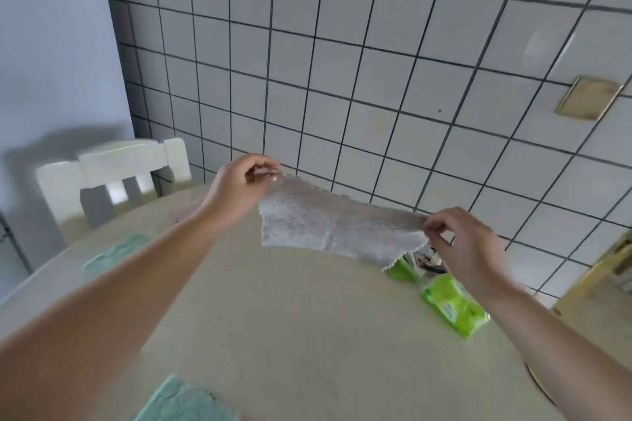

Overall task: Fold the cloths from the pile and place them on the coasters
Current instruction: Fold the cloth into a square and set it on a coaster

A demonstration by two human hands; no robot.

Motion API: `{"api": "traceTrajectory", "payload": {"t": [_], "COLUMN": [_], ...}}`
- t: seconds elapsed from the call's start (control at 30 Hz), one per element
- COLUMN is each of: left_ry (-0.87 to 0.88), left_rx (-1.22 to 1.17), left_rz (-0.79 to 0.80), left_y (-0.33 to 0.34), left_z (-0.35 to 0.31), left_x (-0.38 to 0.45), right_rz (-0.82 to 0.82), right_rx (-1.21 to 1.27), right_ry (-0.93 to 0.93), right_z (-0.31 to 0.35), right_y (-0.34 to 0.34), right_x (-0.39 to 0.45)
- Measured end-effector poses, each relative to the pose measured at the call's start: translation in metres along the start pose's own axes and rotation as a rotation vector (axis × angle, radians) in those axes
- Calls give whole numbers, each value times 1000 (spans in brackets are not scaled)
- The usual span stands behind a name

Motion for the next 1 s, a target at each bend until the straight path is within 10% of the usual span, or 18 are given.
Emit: {"api": "traceTrajectory", "payload": {"t": [0.5,1.0], "left_ry": [-617,-779], "left_rx": [59,85], "left_rz": [296,237], "left_y": [19,45], "left_z": [153,203], "left_x": [-225,-190], "right_rz": [632,604], "right_rx": [149,344], "right_ry": [277,738], "right_z": [-25,-42], "right_y": [114,181], "right_x": [-221,-193]}}
Point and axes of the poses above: each hand's wrist, its own x-axis towards the middle knuckle, its own y-axis out of the palm, z = x × y, the point moved 1 cm from there along x, towards the middle knuckle, and after that the axes turned 8 degrees about -x, right-handed, at the moved point
